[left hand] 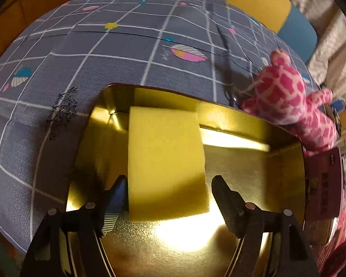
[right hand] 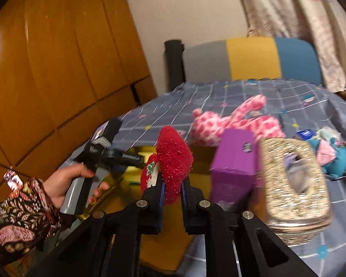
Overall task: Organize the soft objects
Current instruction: 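Open the left gripper to drop the sponge while the right drops the red plush in the tray, then move both tools back to the pile of soft items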
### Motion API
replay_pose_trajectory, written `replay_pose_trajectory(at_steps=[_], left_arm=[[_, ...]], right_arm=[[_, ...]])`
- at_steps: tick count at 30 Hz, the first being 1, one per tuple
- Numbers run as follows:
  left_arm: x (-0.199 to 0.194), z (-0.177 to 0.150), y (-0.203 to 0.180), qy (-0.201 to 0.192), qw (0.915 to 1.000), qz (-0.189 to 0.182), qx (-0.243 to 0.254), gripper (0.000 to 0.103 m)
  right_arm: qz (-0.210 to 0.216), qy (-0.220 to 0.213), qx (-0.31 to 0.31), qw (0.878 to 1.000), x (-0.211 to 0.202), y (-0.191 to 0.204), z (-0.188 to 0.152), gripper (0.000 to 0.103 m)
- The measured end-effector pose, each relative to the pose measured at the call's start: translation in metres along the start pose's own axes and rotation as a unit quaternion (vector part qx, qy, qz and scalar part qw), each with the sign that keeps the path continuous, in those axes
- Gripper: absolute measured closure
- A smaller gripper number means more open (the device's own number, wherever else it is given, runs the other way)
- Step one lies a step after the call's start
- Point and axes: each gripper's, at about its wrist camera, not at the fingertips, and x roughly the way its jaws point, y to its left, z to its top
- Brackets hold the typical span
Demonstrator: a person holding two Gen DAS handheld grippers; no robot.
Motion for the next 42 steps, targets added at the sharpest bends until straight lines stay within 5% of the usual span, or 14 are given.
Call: replay_pose_trajectory(at_steps=[8,14,23,27,30,31,33,42], left_arm=[[-0.041,-0.02,0.012,-0.049,0.9978,-0.039,-0.024,0.025],[-0.075,-0.056,0.029,-0.107,0.9929,-0.023,-0.047,0.025],[-0.087,-0.098,0.042,-0.121,0.989,-0.043,-0.074,0.025],[-0.089,-0.107,0.044,-0.124,0.9879,-0.049,-0.08,0.025],[-0.091,-0.11,0.044,-0.124,0.9872,-0.057,-0.082,0.025],[-0.091,-0.111,0.044,-0.125,0.9872,-0.057,-0.081,0.025],[-0.093,-0.113,0.044,-0.128,0.9864,-0.061,-0.083,0.025],[-0.092,-0.122,0.029,-0.131,0.9838,-0.09,-0.083,0.025]], right_arm=[[0.004,0.047,-0.013,0.999,0.048,0.011,0.002,0.09],[-0.003,0.093,-0.002,0.996,0.092,0.014,0.003,0.09],[-0.012,0.147,-0.03,0.989,0.16,0.022,0.017,0.09],[-0.019,0.18,-0.026,0.983,0.191,0.021,0.02,0.086],[-0.013,0.191,-0.03,0.981,0.21,0.024,0.02,0.069],[-0.005,0.191,-0.027,0.981,0.213,0.024,0.021,0.054],[0.003,0.177,-0.019,0.984,0.211,0.024,0.025,0.046],[0.004,0.062,0.004,0.998,0.124,0.018,0.049,0.041]])
